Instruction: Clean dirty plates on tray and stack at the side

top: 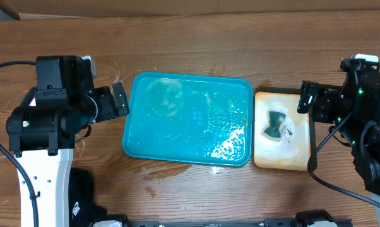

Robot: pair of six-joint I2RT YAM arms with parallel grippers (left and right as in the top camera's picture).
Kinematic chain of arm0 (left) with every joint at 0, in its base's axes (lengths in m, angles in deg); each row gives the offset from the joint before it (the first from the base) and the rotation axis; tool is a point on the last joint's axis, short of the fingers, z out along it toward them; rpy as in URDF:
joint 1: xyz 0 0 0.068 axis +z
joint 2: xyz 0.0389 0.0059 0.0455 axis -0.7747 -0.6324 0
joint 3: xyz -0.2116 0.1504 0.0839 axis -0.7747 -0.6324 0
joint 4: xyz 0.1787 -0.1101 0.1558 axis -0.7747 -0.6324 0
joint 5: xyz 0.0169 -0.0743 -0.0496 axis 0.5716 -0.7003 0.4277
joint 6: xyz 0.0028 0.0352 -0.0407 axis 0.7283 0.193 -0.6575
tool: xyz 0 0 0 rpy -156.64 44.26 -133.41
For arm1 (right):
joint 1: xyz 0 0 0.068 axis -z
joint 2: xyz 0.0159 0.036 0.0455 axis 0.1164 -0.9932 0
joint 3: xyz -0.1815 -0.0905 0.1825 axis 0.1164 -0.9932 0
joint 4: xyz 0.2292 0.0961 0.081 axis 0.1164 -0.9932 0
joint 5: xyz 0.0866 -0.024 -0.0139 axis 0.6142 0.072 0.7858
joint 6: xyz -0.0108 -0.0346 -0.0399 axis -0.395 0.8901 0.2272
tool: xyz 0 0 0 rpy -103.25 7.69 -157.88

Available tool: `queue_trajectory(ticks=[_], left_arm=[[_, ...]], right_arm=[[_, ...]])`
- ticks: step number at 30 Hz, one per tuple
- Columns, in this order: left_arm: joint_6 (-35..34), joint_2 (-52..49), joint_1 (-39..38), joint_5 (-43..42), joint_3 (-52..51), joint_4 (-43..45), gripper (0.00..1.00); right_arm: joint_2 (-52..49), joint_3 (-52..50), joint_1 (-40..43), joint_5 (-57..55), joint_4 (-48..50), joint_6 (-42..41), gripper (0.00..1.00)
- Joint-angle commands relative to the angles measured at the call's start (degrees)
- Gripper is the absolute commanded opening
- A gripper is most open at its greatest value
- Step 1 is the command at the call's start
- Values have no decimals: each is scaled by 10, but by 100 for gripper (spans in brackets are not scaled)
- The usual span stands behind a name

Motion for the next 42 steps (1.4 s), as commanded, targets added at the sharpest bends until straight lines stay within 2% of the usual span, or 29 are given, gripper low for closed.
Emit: queue_trajectory(ticks=[1, 9, 12, 22, 31, 42], left_arm=[[15, 9, -4, 4, 11, 2, 100], [15, 9, -4, 4, 11, 2, 100], [15, 9, -4, 4, 11, 2, 100], [15, 9, -4, 4, 11, 2, 100], [15, 9, -4, 4, 11, 2, 100], [15, 9, -4, 4, 11, 2, 100]], right_arm=[[8, 9, 1, 17, 7, 0, 100], [8, 9, 1, 62, -4, -1, 100], [8, 9, 0, 99, -6, -26, 100], [7, 9, 0, 95, 78, -12, 100], [12, 9, 0, 95, 91, 0, 100], [156, 9, 0, 75, 89, 17, 100]])
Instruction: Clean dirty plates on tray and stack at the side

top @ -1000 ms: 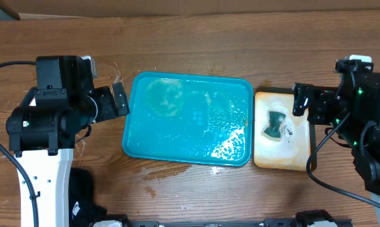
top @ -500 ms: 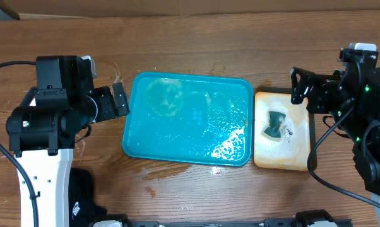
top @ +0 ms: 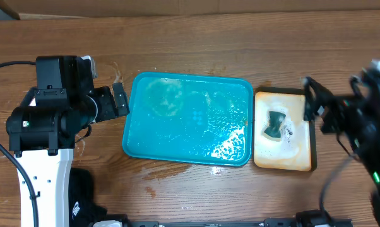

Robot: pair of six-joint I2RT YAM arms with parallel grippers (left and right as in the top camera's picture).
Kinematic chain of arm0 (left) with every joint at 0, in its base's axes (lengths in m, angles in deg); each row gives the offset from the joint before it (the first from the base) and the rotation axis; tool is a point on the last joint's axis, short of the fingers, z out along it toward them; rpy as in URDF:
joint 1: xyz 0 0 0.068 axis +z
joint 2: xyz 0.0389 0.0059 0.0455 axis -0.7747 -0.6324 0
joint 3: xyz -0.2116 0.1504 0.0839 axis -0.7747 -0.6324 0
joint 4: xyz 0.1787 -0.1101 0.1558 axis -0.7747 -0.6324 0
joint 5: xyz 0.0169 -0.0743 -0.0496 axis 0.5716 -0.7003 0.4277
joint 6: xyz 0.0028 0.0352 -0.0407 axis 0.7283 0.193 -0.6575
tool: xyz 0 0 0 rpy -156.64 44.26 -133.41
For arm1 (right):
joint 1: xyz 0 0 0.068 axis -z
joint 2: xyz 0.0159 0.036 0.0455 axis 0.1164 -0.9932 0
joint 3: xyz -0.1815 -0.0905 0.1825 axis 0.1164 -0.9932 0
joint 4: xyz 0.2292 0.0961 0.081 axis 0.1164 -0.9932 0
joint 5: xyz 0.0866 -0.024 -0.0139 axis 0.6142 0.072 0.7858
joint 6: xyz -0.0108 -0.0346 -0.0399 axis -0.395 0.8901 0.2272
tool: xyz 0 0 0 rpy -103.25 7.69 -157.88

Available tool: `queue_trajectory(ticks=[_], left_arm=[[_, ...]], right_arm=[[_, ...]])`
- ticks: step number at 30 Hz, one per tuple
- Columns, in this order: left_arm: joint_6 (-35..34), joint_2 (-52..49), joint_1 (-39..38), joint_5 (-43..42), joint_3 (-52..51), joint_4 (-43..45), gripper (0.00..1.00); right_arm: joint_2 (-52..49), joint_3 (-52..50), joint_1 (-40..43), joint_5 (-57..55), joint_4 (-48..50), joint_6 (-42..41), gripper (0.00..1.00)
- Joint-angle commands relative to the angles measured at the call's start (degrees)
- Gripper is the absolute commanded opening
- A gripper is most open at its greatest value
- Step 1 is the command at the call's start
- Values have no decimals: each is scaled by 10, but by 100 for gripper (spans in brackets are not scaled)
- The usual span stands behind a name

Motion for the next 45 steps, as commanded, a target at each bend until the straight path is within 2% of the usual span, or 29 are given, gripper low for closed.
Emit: queue_trajectory(ticks=[1, 13, 23, 31, 45], left_arm=[[15, 8, -4, 4, 11, 2, 100], [15, 8, -4, 4, 11, 2, 100], [15, 8, -4, 4, 11, 2, 100], [15, 8, -4, 4, 11, 2, 100], [15, 8, -4, 4, 11, 2, 100]], right_arm=[[61, 9, 0, -10, 3, 9, 100], [201, -15, 0, -16, -2, 9, 100], [326, -132, 0, -16, 12, 9, 100], [415, -296, 0, -13, 92, 7, 100], [452, -540, 0, 1, 306, -7, 100]])
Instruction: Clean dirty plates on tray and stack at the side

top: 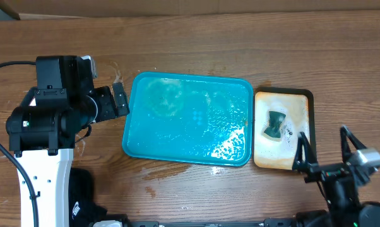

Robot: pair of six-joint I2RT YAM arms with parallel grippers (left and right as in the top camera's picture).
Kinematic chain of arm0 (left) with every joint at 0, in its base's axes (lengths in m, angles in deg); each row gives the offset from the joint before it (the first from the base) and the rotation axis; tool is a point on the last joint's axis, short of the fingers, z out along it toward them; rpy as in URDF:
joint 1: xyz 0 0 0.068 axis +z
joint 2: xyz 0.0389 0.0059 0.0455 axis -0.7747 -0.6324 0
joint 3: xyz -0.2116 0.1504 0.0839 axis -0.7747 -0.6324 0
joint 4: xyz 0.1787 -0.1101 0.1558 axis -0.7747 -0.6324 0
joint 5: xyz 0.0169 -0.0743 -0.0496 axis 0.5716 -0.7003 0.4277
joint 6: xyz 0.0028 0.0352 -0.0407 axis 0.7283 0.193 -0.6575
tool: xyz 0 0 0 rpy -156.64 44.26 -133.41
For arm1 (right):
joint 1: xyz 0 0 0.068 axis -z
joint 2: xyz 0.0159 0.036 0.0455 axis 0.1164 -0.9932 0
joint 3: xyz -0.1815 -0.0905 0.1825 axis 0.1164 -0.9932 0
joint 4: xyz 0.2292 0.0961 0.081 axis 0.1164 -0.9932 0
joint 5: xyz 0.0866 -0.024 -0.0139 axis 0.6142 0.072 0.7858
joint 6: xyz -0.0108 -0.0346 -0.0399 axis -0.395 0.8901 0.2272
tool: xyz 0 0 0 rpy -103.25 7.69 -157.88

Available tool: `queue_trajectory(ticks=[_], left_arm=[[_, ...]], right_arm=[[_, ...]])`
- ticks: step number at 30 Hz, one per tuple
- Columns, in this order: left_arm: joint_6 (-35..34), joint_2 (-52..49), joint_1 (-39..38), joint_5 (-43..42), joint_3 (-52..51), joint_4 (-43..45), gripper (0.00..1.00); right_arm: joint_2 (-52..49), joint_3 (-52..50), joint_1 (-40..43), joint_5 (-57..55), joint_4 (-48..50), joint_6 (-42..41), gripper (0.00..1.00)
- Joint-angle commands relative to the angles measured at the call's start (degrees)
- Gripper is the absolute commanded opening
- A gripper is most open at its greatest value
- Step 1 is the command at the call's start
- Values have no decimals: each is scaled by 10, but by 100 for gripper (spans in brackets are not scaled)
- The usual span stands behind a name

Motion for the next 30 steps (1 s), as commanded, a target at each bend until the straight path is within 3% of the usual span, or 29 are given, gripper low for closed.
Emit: queue_trajectory(ticks=[1, 15, 30], left_arm=[[15, 8, -4, 4, 11, 2, 100], [15, 8, -4, 4, 11, 2, 100], [15, 8, -4, 4, 11, 2, 100]], right_arm=[[9, -54, 0, 7, 41, -17, 100], [9, -253, 0, 7, 234, -40, 100], [8, -286, 0, 7, 217, -40, 100]])
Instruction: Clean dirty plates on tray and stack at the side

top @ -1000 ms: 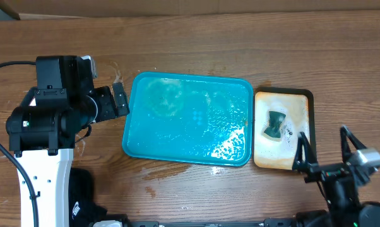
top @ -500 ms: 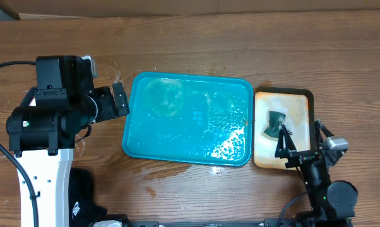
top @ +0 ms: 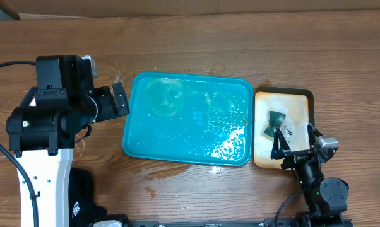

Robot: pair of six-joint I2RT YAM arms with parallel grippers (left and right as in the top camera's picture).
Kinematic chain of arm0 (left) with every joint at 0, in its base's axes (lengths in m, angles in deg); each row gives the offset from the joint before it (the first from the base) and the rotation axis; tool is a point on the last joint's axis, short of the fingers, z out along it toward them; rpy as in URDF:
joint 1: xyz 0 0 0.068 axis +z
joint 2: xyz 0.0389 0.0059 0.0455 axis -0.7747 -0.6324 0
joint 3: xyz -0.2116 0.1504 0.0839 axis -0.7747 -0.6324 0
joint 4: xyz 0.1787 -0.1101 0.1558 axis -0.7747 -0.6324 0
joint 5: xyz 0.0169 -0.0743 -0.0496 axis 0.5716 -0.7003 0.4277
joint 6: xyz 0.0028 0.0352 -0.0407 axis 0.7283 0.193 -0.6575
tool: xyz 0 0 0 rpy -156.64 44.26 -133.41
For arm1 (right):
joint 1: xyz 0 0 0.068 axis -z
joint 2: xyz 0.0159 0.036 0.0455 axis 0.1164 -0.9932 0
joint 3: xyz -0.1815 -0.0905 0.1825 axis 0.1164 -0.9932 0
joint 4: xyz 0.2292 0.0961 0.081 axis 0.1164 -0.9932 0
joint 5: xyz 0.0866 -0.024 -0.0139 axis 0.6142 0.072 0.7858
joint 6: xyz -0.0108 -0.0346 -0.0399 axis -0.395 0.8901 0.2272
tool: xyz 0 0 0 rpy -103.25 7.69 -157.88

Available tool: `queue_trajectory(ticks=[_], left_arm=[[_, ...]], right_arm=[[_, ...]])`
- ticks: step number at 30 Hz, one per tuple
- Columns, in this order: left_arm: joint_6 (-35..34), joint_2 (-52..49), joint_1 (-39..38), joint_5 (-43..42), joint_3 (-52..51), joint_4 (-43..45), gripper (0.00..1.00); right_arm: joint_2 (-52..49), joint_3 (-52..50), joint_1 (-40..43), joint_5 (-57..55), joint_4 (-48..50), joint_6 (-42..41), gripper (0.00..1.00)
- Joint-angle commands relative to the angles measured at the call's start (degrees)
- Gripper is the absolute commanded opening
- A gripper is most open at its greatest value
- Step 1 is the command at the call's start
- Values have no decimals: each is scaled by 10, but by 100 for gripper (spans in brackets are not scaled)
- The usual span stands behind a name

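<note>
A teal tray (top: 189, 154) lies mid-table, wet and shiny. Faint round plate shapes of the same blue show in it, one with a greenish smear (top: 162, 98). Right of it sits a small beige tray (top: 263, 159) with a black rim, and a dark green sponge (top: 275, 123) lies on it. My right gripper (top: 294, 142) hangs open over that small tray's front right part, fingertips just in front of the sponge, nothing between them. My left gripper (top: 119, 99) rests by the teal tray's left edge; its jaws are not readable.
The left arm's black body (top: 51, 116) and white base fill the left side. Cardboard (top: 177, 6) runs along the back edge. Water spots (top: 171, 169) mark the wood in front of the teal tray. Bare wood lies behind both trays.
My right gripper has moved left and away from the front right corner. It now overlaps the small tray's front right part, close to the sponge. The left arm and trays are unchanged.
My right gripper first stood at the small tray's back right corner. Then the arm was blurred to the right of that tray. Then it was low at the front right, fingers spread. Now it is over the small tray by the sponge. The left arm never moved.
</note>
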Motion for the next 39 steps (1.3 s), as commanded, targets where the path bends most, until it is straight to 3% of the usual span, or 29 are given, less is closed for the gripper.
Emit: queue_trajectory(ticks=[1, 39], left_arm=[[15, 8, -4, 4, 11, 2, 100], [15, 8, -4, 4, 11, 2, 100]], right_arm=[[7, -6, 0, 1, -7, -4, 100], [7, -6, 0, 1, -17, -4, 100]])
